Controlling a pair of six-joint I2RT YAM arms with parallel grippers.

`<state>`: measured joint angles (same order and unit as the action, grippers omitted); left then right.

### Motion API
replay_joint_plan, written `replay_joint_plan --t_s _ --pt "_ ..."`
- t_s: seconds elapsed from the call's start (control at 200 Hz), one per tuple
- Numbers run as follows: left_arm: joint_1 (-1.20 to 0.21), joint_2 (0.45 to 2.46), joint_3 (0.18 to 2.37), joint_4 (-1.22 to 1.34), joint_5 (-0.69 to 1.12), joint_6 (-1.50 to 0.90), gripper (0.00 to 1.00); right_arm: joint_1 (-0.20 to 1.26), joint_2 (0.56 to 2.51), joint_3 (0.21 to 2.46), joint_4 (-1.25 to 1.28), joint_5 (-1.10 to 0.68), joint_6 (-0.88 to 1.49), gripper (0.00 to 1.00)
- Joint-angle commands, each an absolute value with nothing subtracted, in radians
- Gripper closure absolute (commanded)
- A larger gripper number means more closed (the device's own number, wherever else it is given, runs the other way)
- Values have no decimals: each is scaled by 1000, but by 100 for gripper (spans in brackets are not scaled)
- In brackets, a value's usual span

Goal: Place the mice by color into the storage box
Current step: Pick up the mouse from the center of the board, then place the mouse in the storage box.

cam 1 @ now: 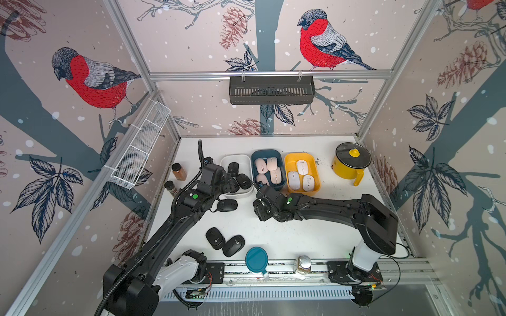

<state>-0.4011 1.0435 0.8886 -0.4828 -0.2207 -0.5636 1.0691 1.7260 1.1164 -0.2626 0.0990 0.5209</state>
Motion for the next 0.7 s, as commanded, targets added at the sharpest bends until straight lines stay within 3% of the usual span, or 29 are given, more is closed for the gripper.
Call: replay_joint_plan --t_s 0.0,0.28,0.695 --pt "-400 1036 913 -499 -273 -536 20 1038 1708 1143 -256 65 544 40" --pt "-392 1028 959 -499 -297 -497 19 960 1724 1249 -244 42 527 40" --pt "-348 1048 1025 -480 -316 -440 19 885 1926 1552 -281 25 473 39"
